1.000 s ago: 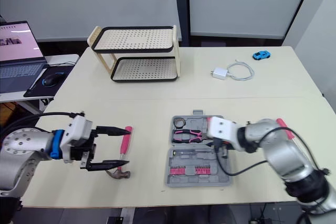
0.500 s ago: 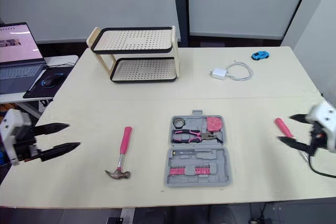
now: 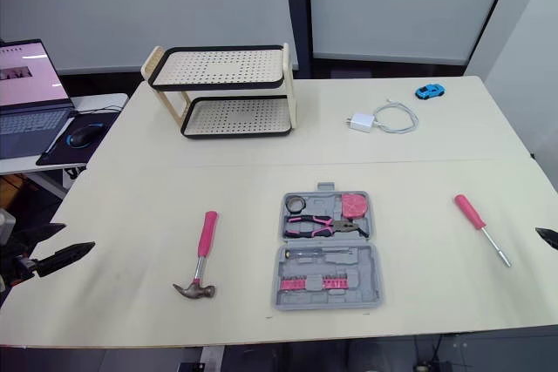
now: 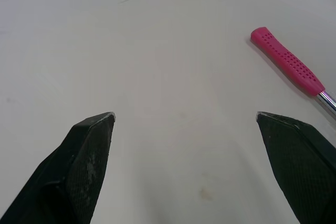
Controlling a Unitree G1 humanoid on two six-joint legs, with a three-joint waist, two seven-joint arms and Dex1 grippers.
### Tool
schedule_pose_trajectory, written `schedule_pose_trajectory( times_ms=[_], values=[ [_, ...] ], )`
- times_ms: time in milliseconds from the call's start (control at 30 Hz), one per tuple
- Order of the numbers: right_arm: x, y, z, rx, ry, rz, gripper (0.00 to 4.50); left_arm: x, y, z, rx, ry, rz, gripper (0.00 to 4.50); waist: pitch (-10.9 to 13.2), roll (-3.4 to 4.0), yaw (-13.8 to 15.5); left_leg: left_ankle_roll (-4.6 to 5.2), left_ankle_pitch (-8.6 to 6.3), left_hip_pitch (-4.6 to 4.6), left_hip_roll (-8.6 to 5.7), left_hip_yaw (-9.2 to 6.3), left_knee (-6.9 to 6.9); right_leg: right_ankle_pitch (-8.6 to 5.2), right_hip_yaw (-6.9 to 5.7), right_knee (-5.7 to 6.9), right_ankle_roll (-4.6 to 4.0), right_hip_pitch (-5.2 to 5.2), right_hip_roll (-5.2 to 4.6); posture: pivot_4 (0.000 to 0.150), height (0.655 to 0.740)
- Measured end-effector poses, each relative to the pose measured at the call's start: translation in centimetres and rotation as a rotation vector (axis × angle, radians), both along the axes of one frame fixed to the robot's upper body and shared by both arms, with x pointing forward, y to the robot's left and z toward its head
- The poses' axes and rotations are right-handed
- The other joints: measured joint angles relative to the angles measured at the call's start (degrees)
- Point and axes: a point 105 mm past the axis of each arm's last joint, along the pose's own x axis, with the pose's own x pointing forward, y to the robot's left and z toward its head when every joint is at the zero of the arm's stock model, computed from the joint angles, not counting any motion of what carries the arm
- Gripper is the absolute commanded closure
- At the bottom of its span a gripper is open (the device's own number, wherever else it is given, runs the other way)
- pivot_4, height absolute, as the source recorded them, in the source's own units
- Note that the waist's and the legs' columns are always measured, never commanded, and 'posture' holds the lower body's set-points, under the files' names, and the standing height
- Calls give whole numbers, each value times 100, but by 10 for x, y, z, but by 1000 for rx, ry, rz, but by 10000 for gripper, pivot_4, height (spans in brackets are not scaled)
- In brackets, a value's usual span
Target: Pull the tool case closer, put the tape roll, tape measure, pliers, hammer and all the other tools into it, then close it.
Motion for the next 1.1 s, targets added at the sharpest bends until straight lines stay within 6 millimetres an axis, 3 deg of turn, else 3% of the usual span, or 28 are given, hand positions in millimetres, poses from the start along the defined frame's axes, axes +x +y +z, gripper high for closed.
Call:
schedule_pose_trajectory(
  times_ms=[300, 633, 867, 1000, 1100],
  values=[
    [2, -1, -1, -22, -8, -18, 107, 1, -2, -1, 3, 2, -5, 0, 0, 0, 0, 0, 0, 0, 0, 0, 0, 0, -1, 0, 0, 0, 0, 1500, 7400],
    [8, 11, 3, -40, -19, 18, 107, 3, -8, -2, 8, 6, -13, 0, -1, 0, 2, 0, 0, 0, 3, -2, 1, 0, -1, 2, 0, 1, 0, 1500, 7400],
    [13, 47, -11, 13, -19, 102, 107, 1, -11, -6, -5, 42, -1, 0, -1, 0, 11, 0, 0, -1, 9, -14, 1, 0, 1, 3, 0, 1, -2, 1500, 7400],
    [23, 100, -7, 85, -72, 238, 107, -2, -14, -11, 0, 65, 10, 0, -1, 1, 1, 0, 0, -1, 31, -18, 2, 0, 0, 7, 0, -1, 1, 1500, 7400],
    [29, 153, 0, 145, -118, 386, 107, -5, -19, -17, -4, 74, 9, 0, -4, 2, 3, -1, 0, -1, 38, -19, 3, 0, 0, 7, 0, -1, 5, 1500, 7400]
  ],
)
